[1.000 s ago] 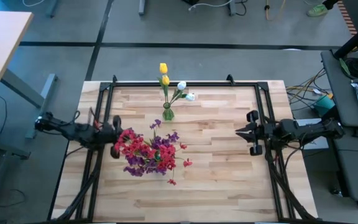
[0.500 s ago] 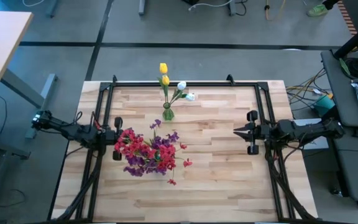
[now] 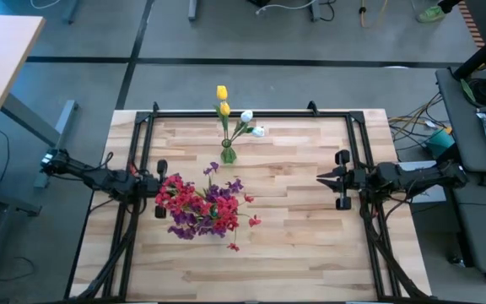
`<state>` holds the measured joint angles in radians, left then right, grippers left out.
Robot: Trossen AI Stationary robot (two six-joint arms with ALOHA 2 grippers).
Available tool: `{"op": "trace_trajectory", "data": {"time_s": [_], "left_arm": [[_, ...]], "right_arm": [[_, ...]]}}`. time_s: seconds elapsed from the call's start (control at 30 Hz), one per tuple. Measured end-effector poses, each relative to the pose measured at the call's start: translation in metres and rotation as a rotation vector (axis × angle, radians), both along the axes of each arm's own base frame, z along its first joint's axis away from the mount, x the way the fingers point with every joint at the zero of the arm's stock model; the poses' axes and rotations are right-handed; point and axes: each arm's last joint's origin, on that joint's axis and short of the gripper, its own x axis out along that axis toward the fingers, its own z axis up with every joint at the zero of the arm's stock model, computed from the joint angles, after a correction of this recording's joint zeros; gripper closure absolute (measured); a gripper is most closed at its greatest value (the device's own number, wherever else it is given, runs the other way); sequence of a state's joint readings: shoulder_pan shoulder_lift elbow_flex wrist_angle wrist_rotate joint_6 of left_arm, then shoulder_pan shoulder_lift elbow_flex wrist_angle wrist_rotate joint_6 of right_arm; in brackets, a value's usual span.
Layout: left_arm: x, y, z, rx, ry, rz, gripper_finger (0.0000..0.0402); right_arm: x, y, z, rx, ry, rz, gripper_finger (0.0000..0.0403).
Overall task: Sort flowers into vase by color
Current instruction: Return to Home Position
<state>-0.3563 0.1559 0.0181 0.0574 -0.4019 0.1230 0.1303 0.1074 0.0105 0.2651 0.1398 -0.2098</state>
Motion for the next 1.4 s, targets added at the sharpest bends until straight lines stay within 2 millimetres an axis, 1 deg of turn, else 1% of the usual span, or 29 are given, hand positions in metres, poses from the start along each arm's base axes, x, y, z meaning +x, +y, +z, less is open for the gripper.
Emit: {"op": "trace_trajectory", "data": {"time_s": [0.6, 1.4], "left_arm": [[0.0025, -0.0009, -0.0035, 0.015, 0.041, 0.0, 0.0402], [0.003, -0.0011, -0.0041, 0.018, 0.049, 0.0, 0.0402]], "right_arm": [[0.0, 0.0, 0.0, 0.0, 0.0, 0.0, 0.0369], [0.0, 0.0, 0.0, 0.0, 0.0, 0.0, 0.0369]]}}
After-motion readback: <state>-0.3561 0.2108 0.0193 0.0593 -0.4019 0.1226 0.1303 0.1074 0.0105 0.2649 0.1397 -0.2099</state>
